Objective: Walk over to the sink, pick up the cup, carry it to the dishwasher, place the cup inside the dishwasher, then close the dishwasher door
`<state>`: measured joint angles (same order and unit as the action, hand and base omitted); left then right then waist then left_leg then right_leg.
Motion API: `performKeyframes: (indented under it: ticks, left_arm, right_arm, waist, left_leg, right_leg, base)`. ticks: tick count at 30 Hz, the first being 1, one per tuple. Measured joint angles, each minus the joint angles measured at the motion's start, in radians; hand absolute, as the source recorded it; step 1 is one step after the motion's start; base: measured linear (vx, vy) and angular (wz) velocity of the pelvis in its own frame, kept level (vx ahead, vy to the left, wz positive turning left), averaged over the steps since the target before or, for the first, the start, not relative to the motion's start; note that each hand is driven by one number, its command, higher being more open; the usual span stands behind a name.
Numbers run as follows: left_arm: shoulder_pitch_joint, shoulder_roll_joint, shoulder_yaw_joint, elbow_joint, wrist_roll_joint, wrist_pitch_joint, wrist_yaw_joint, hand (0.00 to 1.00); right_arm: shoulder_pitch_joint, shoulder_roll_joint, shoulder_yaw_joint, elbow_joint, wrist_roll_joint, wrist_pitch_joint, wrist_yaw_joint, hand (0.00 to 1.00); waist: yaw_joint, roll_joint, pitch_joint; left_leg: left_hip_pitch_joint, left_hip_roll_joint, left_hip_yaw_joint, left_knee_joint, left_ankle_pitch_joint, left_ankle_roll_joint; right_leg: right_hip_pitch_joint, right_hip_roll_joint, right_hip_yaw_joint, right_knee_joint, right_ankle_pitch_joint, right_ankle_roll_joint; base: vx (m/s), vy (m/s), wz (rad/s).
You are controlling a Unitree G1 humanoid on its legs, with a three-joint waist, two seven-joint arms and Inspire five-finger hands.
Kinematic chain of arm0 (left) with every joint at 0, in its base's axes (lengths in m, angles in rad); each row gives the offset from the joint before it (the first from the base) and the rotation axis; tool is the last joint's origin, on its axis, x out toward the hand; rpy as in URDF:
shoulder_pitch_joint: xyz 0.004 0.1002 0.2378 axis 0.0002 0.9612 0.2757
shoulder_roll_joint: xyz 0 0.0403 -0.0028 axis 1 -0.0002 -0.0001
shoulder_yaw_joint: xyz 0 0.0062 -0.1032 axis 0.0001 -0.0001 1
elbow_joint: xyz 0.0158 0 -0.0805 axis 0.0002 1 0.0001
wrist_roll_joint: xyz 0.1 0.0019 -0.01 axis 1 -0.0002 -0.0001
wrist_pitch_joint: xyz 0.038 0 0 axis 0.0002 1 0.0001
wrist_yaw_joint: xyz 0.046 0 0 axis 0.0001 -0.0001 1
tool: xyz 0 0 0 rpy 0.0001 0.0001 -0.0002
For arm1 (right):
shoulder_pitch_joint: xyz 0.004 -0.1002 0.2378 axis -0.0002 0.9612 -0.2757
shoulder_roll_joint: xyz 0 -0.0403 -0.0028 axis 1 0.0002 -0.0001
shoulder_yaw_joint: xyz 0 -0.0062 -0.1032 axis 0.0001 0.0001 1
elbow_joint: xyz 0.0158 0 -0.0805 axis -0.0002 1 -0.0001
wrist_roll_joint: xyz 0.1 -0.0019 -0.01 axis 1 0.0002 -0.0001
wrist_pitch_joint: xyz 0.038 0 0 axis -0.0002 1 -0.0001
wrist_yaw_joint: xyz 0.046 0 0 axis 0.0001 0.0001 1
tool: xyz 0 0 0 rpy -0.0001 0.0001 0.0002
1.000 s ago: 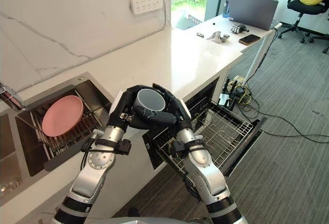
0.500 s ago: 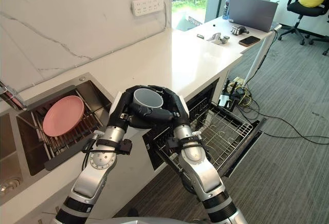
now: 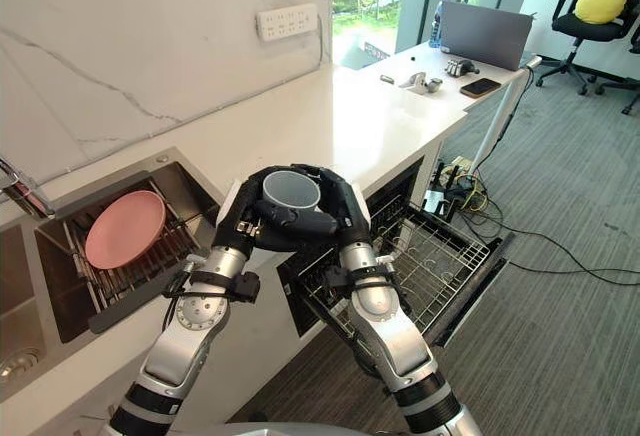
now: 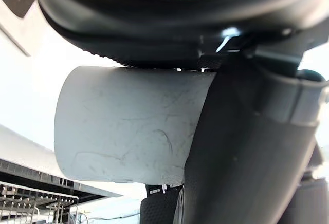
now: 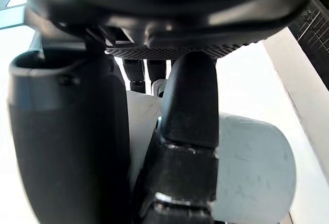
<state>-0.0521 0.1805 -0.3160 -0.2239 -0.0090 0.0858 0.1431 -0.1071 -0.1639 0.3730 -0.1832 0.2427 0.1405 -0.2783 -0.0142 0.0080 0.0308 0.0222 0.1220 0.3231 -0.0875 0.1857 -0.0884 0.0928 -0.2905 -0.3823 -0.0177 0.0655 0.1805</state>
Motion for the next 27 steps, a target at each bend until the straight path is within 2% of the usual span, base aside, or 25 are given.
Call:
performKeyframes:
  ticks: [13,23,27]
  left_arm:
    - [-0.007,-0.009,0.015,0.0,-0.011,-0.001,-0.029,1.0]
    - [-0.007,-0.023,0.025,0.0,-0.012,-0.005,-0.067,1.0]
    - [-0.008,-0.027,0.029,0.0,-0.023,-0.01,-0.078,1.0]
  right_arm:
    - [0.008,0.014,-0.025,0.013,-0.012,-0.031,0.0,0.0]
    - [0.036,0.029,-0.053,-0.015,-0.033,-0.036,0.0,0.0]
    - [0.037,0.029,-0.06,-0.021,-0.04,-0.041,0.0,0.0]
  waist:
    - [-0.002,0.004,0.003]
    - [-0.012,0.013,0.025]
    - [-0.017,0.013,0.052]
  left_leg:
    - [-0.001,0.0,-0.003,-0.004,-0.001,0.0]
    - [-0.009,0.0,-0.016,-0.005,-0.001,0.0]
    - [-0.009,0.0,-0.017,-0.005,-0.001,-0.001]
  right_leg:
    - [0.003,0.0,-0.004,0.0,-0.001,0.001]
    - [0.011,0.001,-0.016,0.0,-0.001,0.013]
    - [0.012,0.001,-0.016,0.0,0.0,0.015]
  base:
    - [0.0,0.0,0.0]
    - [0.0,0.0,0.04]
    - [0.0,0.0,0.0]
